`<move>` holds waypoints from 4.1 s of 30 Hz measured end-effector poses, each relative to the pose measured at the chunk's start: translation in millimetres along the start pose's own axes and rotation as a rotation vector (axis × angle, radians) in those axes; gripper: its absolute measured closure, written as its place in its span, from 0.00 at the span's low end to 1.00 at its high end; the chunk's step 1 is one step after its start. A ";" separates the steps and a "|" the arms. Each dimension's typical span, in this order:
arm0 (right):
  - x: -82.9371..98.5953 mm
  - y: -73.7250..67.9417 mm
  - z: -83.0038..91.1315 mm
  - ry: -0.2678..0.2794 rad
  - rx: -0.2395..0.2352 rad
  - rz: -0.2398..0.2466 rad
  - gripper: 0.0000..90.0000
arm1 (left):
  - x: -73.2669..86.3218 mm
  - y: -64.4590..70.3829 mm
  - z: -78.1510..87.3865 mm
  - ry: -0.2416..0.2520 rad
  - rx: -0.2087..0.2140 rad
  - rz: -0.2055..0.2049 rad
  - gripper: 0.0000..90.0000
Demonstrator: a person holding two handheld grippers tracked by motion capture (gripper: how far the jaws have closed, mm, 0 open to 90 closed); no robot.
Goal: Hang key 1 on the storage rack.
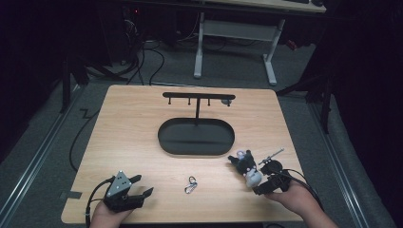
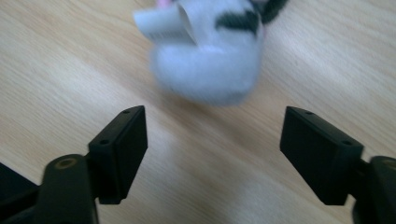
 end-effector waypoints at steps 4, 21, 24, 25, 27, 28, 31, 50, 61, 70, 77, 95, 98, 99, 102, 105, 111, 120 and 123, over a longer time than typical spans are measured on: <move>-9.6 -4.8 -2.4 0.004 0.013 0.012 0.22 | -0.3 0.6 0.3 0.000 0.003 -0.003 0.37; -37.4 -7.4 -22.9 0.005 0.018 -0.011 0.34 | 0.6 1.1 1.5 0.000 0.004 -0.006 0.37; -38.5 -6.6 -22.3 0.007 0.017 -0.016 0.37 | 0.8 1.1 1.7 0.000 0.004 -0.005 0.37; -38.9 -6.0 -21.7 0.007 0.017 -0.018 0.38 | 0.8 1.0 1.8 0.001 0.003 -0.005 0.37; -38.7 -5.7 -21.6 0.006 0.019 -0.018 0.39 | 0.9 0.9 2.1 0.000 0.004 -0.005 0.37; -38.2 -6.2 -21.3 0.003 0.016 -0.020 0.41 | 0.8 0.9 2.2 0.001 0.004 -0.005 0.37; -37.2 -6.4 -22.1 0.000 0.008 -0.024 0.44 | 0.4 0.6 2.3 0.002 0.003 -0.005 0.37; -39.9 -9.1 9.0 0.046 0.000 0.006 0.55 | 2.5 -1.3 2.1 0.000 -0.011 0.005 0.37; -42.6 -8.4 24.3 0.069 -0.025 -0.020 0.55 | 2.4 -3.2 2.0 0.004 -0.014 0.007 0.37; -48.3 -14.4 34.2 0.076 -0.039 -0.010 0.55 | 1.9 -2.0 2.7 0.006 -0.015 0.001 0.37; -56.6 -15.7 46.4 0.090 -0.037 -0.005 0.55 | 2.1 -1.5 2.5 0.003 -0.014 -0.001 0.37; -82.2 -22.7 69.7 0.105 -0.061 -0.006 0.55 | 1.8 -1.0 2.1 0.004 -0.014 -0.007 0.37; -85.8 -21.9 72.6 0.112 -0.059 -0.005 0.55 | 1.7 -0.8 2.3 0.005 -0.013 -0.006 0.37; -88.6 -21.7 75.8 0.115 -0.055 -0.007 0.55 | 1.7 -0.8 2.5 0.004 -0.012 -0.006 0.37; -93.1 -21.9 79.9 0.122 -0.051 -0.006 0.55 | 1.5 -1.1 2.8 0.005 -0.013 -0.005 0.37; -97.3 -22.1 83.3 0.124 -0.052 -0.002 0.56 | 1.6 -1.1 2.9 0.005 -0.013 -0.005 0.37; -105.3 -21.3 89.8 0.124 -0.054 -0.006 0.56 | 1.7 -0.9 2.9 0.004 -0.011 -0.005 0.37; -114.4 -23.5 98.2 0.123 -0.051 -0.002 0.56 | 1.6 -1.4 3.4 0.007 -0.013 -0.004 0.37; -117.5 -24.8 100.3 0.130 -0.059 0.000 0.56 | 1.9 -1.3 3.3 0.006 -0.011 -0.003 0.37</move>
Point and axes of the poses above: each handheld gripper's, and its own axes: z roughly backward along the jaws, x roughly out of its underside, y roughly to its right, the point moved 10 cm from there along -z, roughly forward along the jaws, and after that the axes turned 9 degrees about -z, right-handed, at the moved point
